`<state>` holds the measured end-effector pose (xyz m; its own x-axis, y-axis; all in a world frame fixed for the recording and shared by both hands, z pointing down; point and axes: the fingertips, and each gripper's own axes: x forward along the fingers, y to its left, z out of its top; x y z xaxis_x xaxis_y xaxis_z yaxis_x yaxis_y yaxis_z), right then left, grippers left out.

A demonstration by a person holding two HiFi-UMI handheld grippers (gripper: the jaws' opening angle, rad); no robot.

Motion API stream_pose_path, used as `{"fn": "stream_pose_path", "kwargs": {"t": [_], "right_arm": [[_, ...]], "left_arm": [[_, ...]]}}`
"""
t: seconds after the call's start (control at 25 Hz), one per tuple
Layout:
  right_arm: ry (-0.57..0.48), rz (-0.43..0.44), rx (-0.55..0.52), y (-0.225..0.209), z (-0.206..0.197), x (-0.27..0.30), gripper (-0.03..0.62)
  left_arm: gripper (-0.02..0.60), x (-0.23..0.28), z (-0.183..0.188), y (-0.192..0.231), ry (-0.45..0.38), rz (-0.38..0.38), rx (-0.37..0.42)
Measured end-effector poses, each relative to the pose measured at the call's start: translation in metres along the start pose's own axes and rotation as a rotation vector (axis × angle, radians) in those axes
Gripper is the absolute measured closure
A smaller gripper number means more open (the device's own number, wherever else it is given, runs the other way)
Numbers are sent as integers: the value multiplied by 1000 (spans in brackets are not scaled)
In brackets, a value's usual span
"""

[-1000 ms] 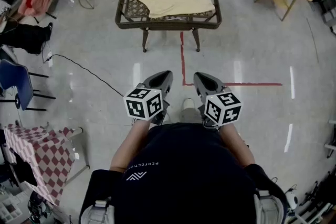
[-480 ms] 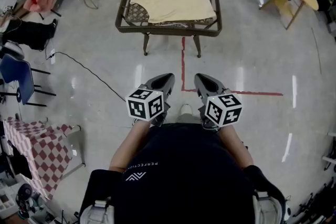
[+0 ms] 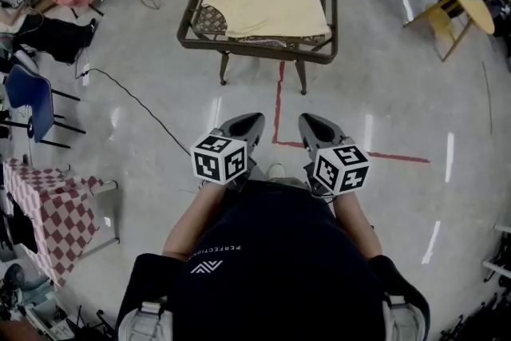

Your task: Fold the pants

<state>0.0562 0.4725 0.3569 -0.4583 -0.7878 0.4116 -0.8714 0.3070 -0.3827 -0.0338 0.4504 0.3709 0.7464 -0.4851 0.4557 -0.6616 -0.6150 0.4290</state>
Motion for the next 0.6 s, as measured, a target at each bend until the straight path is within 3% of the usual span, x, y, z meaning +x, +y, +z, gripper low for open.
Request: {"fn": "stream_pose_path", "kwargs": {"t": [0.32,0.6], "right_arm": [[2,-25,34,-28,-3,-2,559],[7,-53,93,-50,0,7,559]], "left_arm": [[572,8,-12,13,41,42,-34],[572,32,-5,23,78,24,-24]]}}
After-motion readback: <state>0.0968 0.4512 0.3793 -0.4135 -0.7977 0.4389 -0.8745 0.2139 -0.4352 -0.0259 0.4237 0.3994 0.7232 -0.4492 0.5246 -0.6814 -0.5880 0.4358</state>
